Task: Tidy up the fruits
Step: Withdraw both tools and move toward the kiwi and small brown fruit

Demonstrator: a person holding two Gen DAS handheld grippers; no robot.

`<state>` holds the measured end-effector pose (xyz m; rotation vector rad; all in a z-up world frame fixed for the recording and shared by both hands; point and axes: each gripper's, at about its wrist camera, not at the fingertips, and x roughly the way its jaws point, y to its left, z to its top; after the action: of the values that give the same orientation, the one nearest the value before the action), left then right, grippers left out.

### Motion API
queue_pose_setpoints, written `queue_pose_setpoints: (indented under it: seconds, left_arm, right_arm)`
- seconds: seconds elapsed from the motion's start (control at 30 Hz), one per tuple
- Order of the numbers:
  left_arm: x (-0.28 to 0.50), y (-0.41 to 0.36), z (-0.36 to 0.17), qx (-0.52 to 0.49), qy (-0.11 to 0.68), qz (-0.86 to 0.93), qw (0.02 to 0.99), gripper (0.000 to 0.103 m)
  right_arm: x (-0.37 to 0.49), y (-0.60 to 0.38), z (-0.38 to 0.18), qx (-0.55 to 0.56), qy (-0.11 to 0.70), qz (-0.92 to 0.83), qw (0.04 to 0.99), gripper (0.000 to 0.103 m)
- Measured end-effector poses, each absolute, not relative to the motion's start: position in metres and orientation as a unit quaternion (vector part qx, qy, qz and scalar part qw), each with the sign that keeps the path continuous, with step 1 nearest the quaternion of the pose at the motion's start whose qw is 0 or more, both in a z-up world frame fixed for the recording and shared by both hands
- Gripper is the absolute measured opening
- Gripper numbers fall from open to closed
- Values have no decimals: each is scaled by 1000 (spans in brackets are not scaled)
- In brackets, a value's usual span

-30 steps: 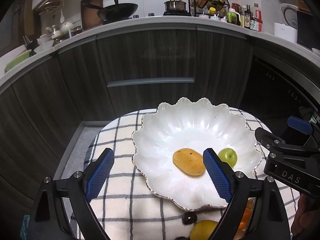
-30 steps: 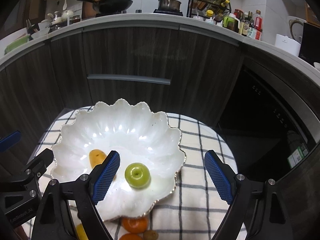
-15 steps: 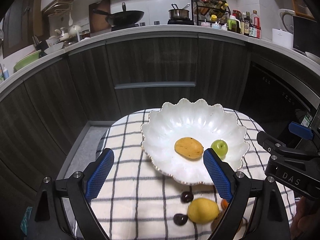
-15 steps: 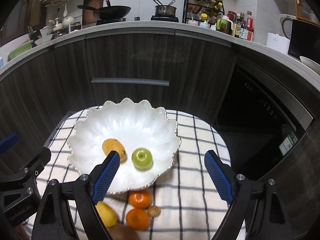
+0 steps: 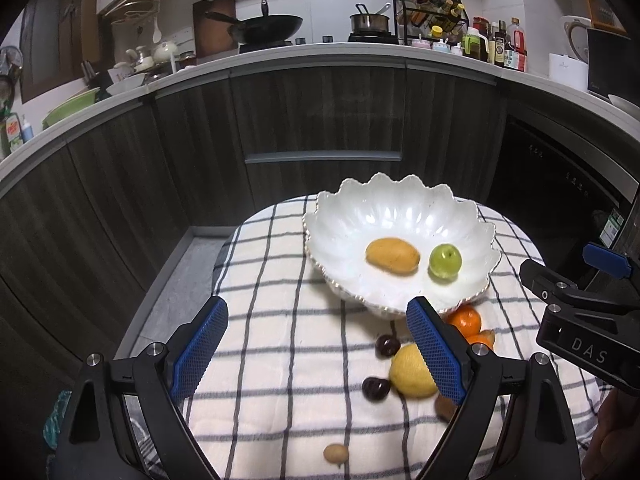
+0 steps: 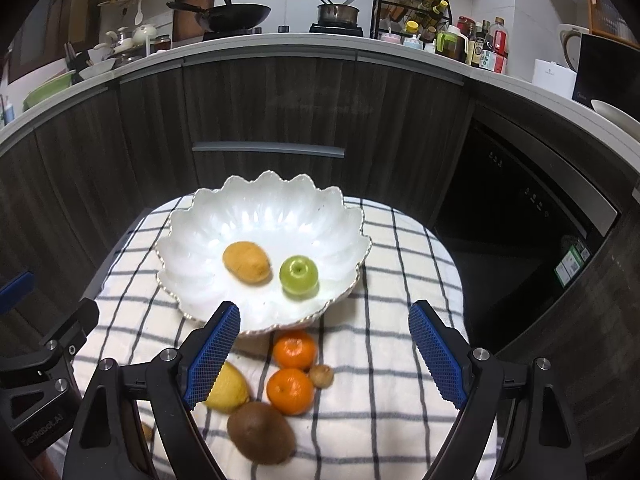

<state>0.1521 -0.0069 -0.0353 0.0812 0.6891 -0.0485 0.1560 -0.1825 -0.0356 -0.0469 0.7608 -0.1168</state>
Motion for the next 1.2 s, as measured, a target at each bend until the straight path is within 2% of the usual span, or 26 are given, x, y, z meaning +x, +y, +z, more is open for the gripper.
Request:
queue_pose_setpoints:
  seconds: [0.3, 0.5, 1.2]
  left_arm:
    - [128, 6, -49, 45, 336, -9, 941, 91]
    - [115, 13, -59, 47, 338, -4, 940, 97]
    - [110, 27, -118, 49, 382, 4, 923, 99]
  right_arm:
    - [134, -169, -52, -27, 383, -52, 922, 87]
    - [125, -161, -71, -29, 401, -42, 915, 87]
    - [123, -146, -132, -50, 443, -35, 894, 87]
